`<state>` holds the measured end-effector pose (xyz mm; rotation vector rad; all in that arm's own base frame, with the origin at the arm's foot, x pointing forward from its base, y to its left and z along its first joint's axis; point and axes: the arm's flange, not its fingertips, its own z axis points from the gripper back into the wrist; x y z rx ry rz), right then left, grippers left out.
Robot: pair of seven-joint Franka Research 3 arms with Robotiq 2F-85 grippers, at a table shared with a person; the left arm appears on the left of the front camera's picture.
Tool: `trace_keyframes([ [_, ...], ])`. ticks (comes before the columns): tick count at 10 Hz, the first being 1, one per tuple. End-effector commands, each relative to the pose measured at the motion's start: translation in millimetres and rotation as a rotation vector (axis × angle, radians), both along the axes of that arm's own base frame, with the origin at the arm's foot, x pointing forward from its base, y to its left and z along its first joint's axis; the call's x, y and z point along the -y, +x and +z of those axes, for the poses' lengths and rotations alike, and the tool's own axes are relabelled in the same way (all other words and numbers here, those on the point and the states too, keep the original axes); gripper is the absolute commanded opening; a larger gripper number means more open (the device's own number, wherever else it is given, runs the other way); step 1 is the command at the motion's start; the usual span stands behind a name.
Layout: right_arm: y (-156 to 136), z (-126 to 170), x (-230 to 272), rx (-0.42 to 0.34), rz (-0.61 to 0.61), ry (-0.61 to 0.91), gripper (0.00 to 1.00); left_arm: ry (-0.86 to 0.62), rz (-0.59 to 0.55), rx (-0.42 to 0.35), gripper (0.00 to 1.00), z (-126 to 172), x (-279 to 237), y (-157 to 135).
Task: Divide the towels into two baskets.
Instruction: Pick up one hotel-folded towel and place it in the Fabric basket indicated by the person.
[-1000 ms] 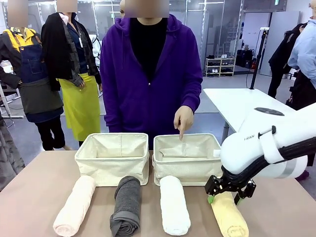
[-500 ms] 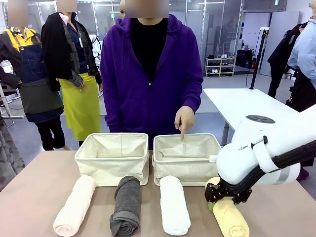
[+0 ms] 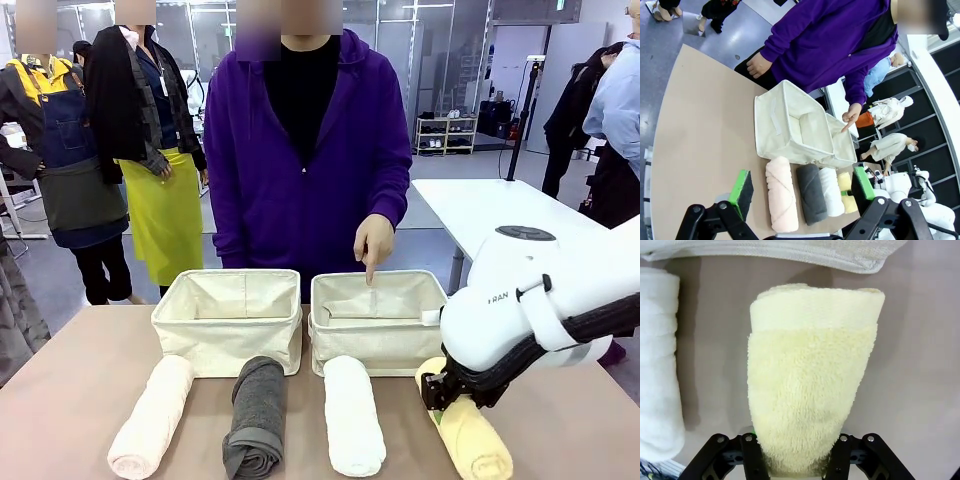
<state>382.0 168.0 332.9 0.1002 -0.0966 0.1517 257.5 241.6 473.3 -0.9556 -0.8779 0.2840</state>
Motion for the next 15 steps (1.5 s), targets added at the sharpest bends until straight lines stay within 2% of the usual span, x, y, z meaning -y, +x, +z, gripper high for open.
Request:
trace_keyframes([
  [1, -67, 43, 15, 0.025, 0.168, -0.039, 0.39, -0.013, -0.003, 0.021, 1.0, 1, -2, 0],
  [3, -80, 95, 7, 0.005, 0.382, -0.008, 0.39, -0.013, -0.003, 0.021, 1.0, 1, -2, 0],
  [4, -81, 113, 2, 0.025, 0.526, -0.023, 0.39, -0.013, -0.003, 0.021, 1.0, 1, -2, 0],
  [5, -83, 129, -3, -0.02, 0.708, 0.006, 0.39, -0.013, -0.003, 0.021, 1.0, 1, -2, 0],
  [7, -89, 137, -15, -0.034, 0.91, -0.024, 0.39, -0.013, -0.003, 0.021, 1.0, 1, -2, 0],
  [8, -93, 138, -16, 0.009, 0.954, 0.019, 0.39, -0.013, -0.003, 0.021, 1.0, 1, -2, 0],
  [9, -97, 139, -17, -0.014, 0.811, -0.014, 0.39, -0.013, -0.003, 0.021, 1.0, 1, -2, 0],
  [13, -97, 139, -17, -0.014, 0.811, -0.014, 0.39, -0.013, -0.003, 0.021, 1.0, 1, -2, 0],
  [14, -95, 138, -14, -0.019, 0.845, -0.008, 0.4, -0.013, -0.003, 0.021, 1.0, 1, -2, 0],
  [15, -80, 139, -17, -0.007, 0.928, -0.033, 0.4, -0.013, -0.003, 0.021, 1.0, 1, -2, 0],
])
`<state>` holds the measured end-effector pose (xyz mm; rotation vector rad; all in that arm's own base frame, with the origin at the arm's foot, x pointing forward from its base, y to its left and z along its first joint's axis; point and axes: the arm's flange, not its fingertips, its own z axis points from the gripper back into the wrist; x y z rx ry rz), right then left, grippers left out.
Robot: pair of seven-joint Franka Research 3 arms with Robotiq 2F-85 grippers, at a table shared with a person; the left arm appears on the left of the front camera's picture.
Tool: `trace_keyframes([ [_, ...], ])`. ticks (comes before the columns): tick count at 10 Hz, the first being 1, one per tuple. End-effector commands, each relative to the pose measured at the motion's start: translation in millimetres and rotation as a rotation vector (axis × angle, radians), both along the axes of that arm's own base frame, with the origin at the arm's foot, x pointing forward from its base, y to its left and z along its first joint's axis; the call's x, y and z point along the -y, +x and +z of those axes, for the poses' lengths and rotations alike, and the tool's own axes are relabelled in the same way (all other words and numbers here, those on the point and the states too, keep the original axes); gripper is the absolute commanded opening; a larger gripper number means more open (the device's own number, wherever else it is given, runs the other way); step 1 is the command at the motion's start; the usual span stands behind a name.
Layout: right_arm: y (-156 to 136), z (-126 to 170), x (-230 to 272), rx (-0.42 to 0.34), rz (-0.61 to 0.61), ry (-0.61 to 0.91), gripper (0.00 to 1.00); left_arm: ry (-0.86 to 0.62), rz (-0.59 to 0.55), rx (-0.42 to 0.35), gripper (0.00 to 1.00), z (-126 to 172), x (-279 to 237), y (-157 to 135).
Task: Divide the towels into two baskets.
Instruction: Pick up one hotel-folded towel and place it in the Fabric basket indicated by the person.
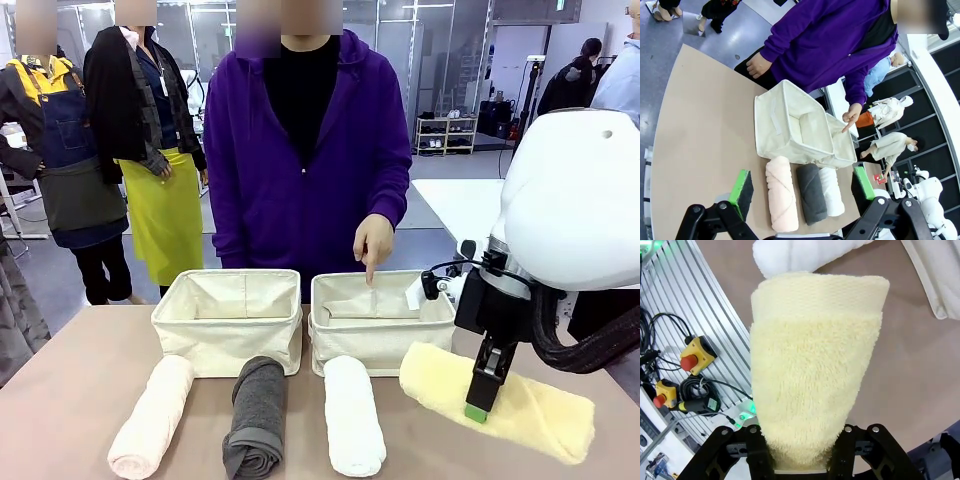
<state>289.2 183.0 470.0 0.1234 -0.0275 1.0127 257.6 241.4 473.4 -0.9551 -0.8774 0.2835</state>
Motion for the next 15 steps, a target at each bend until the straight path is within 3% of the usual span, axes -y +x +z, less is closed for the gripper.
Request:
trace_keyframes([
  [1, 38, 4, -8, 0.012, 0.159, 0.001, 0.4, -0.014, -0.003, 0.021, 1.0, 1, -2, 0],
  [4, 108, 20, -23, 0.1, 0.32, 0.001, 0.4, -0.014, -0.003, 0.021, 1.0, 1, -2, 0],
  [7, 169, 46, -52, 0.061, 0.519, -0.121, 0.4, -0.014, -0.003, 0.021, 1.0, 1, -2, 0],
  [9, 212, 40, -70, 0.056, 0.64, -0.129, 0.4, -0.014, -0.003, 0.021, 1.0, 1, -2, 0],
  [12, 269, 10, -86, 0.114, 0.652, -0.117, 0.4, -0.014, -0.003, 0.021, 1.0, 1, -2, 0],
  [15, 304, -13, -92, 0.134, 0.628, -0.059, 0.4, -0.014, -0.003, 0.021, 1.0, 1, -2, 0],
])
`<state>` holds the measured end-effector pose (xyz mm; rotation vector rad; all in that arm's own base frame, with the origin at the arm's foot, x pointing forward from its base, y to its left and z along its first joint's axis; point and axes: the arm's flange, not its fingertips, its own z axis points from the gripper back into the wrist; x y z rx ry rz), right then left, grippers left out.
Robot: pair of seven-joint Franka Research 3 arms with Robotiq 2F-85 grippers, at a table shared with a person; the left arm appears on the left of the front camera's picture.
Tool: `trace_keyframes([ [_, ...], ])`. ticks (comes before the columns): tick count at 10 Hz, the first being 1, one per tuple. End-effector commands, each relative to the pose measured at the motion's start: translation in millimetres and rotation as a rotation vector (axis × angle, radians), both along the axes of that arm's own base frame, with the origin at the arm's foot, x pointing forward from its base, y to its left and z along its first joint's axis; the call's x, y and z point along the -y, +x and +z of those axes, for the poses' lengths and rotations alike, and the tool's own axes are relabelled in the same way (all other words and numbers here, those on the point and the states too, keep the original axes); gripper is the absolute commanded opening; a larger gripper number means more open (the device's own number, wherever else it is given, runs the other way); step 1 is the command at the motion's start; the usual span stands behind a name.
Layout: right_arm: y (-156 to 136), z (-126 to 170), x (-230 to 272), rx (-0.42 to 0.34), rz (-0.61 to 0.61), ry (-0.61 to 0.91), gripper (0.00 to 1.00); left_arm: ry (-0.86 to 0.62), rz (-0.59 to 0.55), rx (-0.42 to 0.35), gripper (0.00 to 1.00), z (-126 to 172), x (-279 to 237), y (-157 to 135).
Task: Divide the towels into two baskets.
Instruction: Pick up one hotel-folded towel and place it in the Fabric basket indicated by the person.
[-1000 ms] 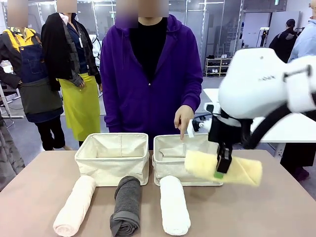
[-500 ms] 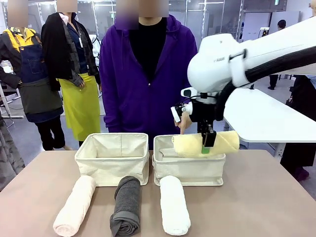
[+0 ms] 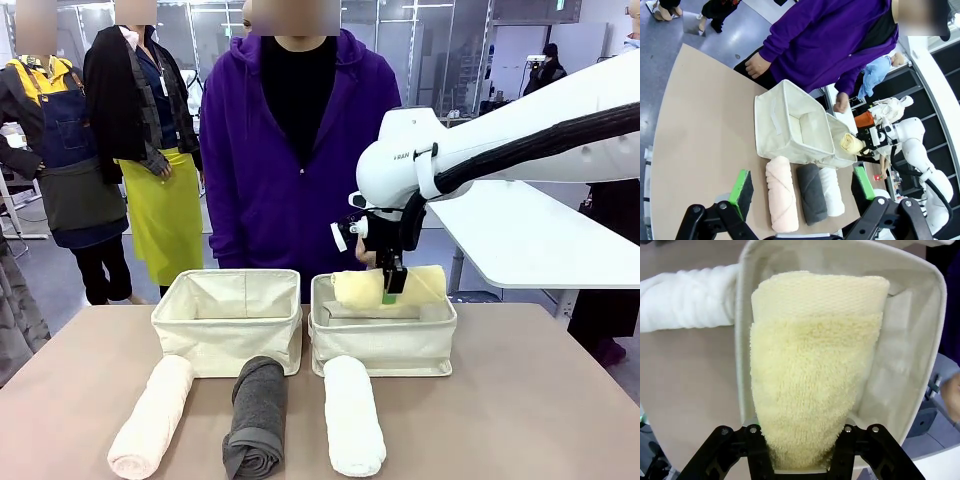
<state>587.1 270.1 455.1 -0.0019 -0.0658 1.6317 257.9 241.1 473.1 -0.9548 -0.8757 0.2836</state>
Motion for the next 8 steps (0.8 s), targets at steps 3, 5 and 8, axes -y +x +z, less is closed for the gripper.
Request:
trace_keyframes([
  [3, 29, -11, -12, 0.031, 0.02, 0.035, 0.4, -0.014, -0.002, 0.023, 1.0, 1, -2, -1],
  [5, 39, -15, -15, 0.044, 0.032, 0.033, 0.4, -0.014, -0.002, 0.023, 1.0, 1, -2, -1],
  [8, 45, -16, -17, 0.04, 0.035, 0.026, 0.4, -0.014, -0.002, 0.023, 1.0, 1, -2, -1],
])
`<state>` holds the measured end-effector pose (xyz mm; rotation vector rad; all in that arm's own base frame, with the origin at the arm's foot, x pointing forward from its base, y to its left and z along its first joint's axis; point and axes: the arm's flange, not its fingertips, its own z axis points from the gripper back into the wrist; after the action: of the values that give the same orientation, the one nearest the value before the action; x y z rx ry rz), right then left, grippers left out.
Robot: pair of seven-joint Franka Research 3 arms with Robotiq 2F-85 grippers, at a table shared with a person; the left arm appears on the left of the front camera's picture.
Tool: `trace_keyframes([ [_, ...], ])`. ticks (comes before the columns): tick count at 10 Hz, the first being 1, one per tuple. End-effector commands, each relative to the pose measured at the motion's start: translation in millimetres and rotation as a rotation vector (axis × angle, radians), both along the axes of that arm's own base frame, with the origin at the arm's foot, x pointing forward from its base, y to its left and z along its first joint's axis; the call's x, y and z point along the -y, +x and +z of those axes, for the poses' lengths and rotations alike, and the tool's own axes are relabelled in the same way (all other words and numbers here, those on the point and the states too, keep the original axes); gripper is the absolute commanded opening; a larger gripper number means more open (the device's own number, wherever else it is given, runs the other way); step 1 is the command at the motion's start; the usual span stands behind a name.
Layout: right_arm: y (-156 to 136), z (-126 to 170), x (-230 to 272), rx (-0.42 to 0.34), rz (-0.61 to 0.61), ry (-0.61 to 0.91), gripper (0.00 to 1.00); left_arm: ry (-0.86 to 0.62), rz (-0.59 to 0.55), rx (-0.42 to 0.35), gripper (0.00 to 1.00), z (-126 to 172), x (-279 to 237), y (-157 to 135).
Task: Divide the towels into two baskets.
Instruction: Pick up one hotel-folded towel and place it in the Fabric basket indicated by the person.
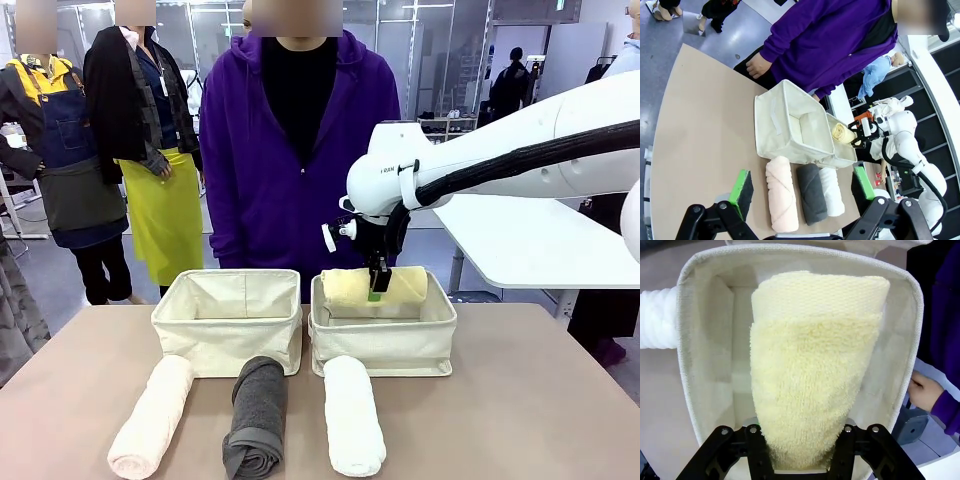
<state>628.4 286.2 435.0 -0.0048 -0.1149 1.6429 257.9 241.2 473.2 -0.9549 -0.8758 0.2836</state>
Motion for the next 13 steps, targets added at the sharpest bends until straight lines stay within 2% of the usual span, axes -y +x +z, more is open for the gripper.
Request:
trace_keyframes([
  [1, 3, 3, -1, 0.005, 0.024, -0.009, 0.4, -0.014, -0.002, 0.023, 1.0, 1, -2, -1],
  [3, 5, -1, 0, 0.009, 0.018, -0.008, 0.68, -0.014, -0.002, 0.023, 1.0, 1, -2, -1],
  [4, 6, -1, 0, 0.012, 0.009, -0.012, 0.89, -0.014, -0.002, 0.023, 1.0, 1, -2, -1],
  [5, 6, -1, 0, 0.016, 0.004, -0.009, 1.0, -0.014, -0.002, 0.023, 1.0, 1, -2, -1],
  [9, -1, 0, 7, 0.019, -0.015, -0.001, 1.0, -0.014, -0.002, 0.023, 1.0, 1, -2, -1],
  [10, -16, 6, 11, 0.006, -0.025, 0.024, 1.0, -0.014, -0.002, 0.023, 1.0, 1, -2, -1],
  [11, 5, -1, 3, 0.004, -0.005, -0.002, 1.0, -0.014, -0.002, 0.023, 1.0, 1, -2, -1],
  [13, 5, -1, 3, 0.004, -0.005, -0.002, 1.0, -0.014, -0.002, 0.023, 1.0, 1, -2, -1],
])
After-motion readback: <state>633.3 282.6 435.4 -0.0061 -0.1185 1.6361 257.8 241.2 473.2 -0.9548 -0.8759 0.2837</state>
